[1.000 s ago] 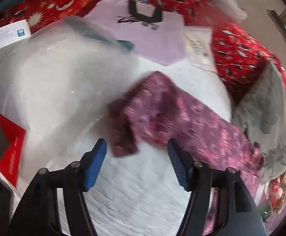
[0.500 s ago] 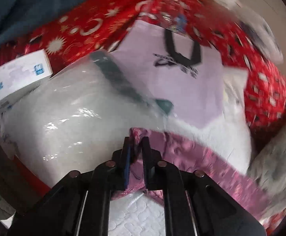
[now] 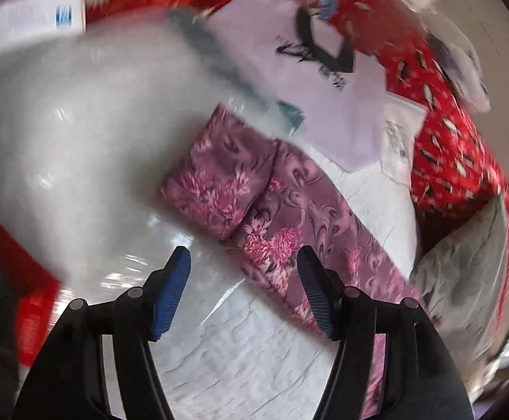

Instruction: Fold small clothes

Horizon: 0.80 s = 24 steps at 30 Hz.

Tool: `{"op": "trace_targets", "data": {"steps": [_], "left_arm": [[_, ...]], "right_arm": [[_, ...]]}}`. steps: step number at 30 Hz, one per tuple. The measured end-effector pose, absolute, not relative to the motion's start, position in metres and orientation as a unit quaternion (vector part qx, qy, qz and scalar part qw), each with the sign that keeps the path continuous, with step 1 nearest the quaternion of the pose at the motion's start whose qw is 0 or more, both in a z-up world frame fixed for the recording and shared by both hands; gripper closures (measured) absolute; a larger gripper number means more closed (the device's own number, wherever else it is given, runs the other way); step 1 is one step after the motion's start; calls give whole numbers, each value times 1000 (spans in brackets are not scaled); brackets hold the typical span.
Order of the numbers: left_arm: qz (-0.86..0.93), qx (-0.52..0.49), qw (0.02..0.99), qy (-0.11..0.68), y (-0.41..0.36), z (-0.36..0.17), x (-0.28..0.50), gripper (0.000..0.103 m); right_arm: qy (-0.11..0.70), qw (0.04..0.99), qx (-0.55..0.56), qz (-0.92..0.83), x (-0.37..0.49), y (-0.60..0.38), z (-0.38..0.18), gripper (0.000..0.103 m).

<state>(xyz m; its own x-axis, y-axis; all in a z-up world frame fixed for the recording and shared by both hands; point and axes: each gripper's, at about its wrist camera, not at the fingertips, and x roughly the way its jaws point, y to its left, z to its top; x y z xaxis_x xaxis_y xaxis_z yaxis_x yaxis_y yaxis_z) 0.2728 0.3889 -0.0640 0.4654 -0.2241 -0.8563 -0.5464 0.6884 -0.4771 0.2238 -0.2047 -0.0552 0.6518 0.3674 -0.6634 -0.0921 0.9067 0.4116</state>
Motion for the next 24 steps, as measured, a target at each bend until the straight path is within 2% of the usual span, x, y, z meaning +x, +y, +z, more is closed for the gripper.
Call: {"op": "trace_targets", "data": {"steps": [5, 6, 7, 14, 24], "left_arm": [[108, -450, 751, 471, 397, -84, 287, 44], [108, -453, 753, 464, 397, -83, 288, 63], [101, -454, 755, 462, 397, -83, 292, 87], [66, -399, 800, 443, 364, -47, 283, 89], [-46, -309, 851, 421, 255, 12, 258, 89]], "right_arm": [[396, 892, 177, 131, 224, -205, -55, 70], [396, 891, 178, 131, 224, -205, -56, 70], [395, 891, 179, 132, 224, -206, -56, 70], [393, 890, 186, 136, 223, -209, -57, 70], [436, 874, 163, 135, 229, -211, -44, 70]]}}
